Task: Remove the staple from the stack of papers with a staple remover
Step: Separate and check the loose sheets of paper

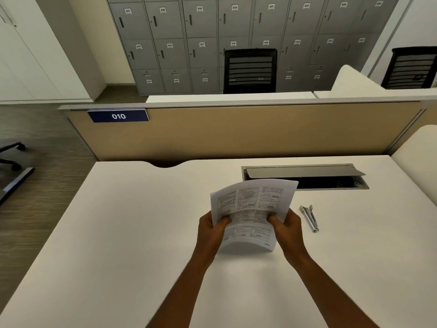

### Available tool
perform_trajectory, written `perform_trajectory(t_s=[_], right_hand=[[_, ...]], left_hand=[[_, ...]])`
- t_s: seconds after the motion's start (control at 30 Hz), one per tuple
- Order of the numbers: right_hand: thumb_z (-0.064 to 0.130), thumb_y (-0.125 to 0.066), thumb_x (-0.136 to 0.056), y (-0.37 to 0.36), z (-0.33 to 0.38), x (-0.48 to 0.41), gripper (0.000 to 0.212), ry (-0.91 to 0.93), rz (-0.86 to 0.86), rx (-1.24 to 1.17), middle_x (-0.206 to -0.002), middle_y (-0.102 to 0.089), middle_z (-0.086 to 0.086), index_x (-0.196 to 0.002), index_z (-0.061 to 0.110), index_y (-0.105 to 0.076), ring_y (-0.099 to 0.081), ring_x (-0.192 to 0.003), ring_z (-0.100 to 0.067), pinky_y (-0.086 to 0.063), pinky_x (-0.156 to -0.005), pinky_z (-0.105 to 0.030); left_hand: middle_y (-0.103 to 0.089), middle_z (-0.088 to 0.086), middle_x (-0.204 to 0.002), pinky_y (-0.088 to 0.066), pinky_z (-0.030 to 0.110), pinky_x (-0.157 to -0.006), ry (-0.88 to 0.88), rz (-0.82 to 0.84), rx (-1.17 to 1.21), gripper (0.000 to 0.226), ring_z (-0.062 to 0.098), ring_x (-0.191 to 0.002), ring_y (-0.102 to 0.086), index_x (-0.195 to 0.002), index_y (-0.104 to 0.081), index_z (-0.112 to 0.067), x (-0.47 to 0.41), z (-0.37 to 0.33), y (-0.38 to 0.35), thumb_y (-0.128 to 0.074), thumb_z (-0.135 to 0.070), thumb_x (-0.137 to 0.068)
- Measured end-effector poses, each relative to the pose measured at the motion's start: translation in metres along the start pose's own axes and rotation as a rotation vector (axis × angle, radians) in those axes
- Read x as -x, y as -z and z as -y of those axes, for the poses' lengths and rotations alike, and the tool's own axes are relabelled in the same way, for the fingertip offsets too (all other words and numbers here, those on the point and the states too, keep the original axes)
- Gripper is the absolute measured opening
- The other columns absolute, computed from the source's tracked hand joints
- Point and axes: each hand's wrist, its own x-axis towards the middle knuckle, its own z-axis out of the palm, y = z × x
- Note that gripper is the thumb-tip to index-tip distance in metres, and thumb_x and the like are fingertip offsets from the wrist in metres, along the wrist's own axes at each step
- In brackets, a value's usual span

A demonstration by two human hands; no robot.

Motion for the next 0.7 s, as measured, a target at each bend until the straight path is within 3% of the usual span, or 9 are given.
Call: perform_trajectory(t_s=[0.17,0.33,0.5,0.7], right_hand=[[0.011,-0.064,-0.084,0.004,-0.005,-0.004,0.030,-0.017,0.009,0.015,-0.103,-0.074,-0.004,-0.110,0.026,-0.068,-0.073,-0.097,-0.021,-0.064,-0.076,-0.037],[-0.001,-0.063,-0.094,0.006,-0.014,-0.002,0.033,-0.028,0.060,0.073,-0.117,-0.071,-0.009,-0.125,0.012,-0.063,-0.069,-0.110,-0.027,-0.060,-0.091,-0.049],[0.004,-0.067,-0.094,0.009,0.001,-0.010,0.030,0.057,0.094,0.138,-0.112,-0.074,0.000,-0.115,0.025,-0.065,-0.072,-0.105,-0.016,-0.063,-0.087,-0.038],[0.009,-0.070,-0.092,0.017,0.025,-0.013,0.031,0.112,0.044,0.004,-0.107,-0.077,0.007,-0.109,0.034,-0.071,-0.073,-0.101,-0.012,-0.061,-0.076,-0.022]], left_hand=[[-0.079,-0.001,-0.090,-0.066,0.039,-0.073,-0.002,-0.037,-0.025,0.027,0.021,-0.087,-0.078,-0.099,-0.075,-0.031,-0.004,0.005,-0.004,-0.063,-0.018,-0.079],[-0.077,0.007,-0.095,-0.065,0.043,-0.078,0.015,-0.062,-0.096,0.028,0.025,-0.090,-0.077,-0.096,-0.073,-0.028,-0.005,0.016,-0.007,-0.063,-0.002,-0.095],[-0.078,0.000,-0.091,-0.063,0.028,-0.068,-0.049,-0.037,-0.144,0.012,0.019,-0.085,-0.077,-0.095,-0.072,-0.030,-0.013,0.001,-0.004,-0.067,-0.021,-0.087],[-0.081,-0.006,-0.097,-0.064,0.035,-0.081,-0.153,0.073,-0.260,0.015,0.014,-0.092,-0.078,-0.101,-0.078,-0.028,-0.015,-0.016,0.021,-0.075,-0.032,-0.086]])
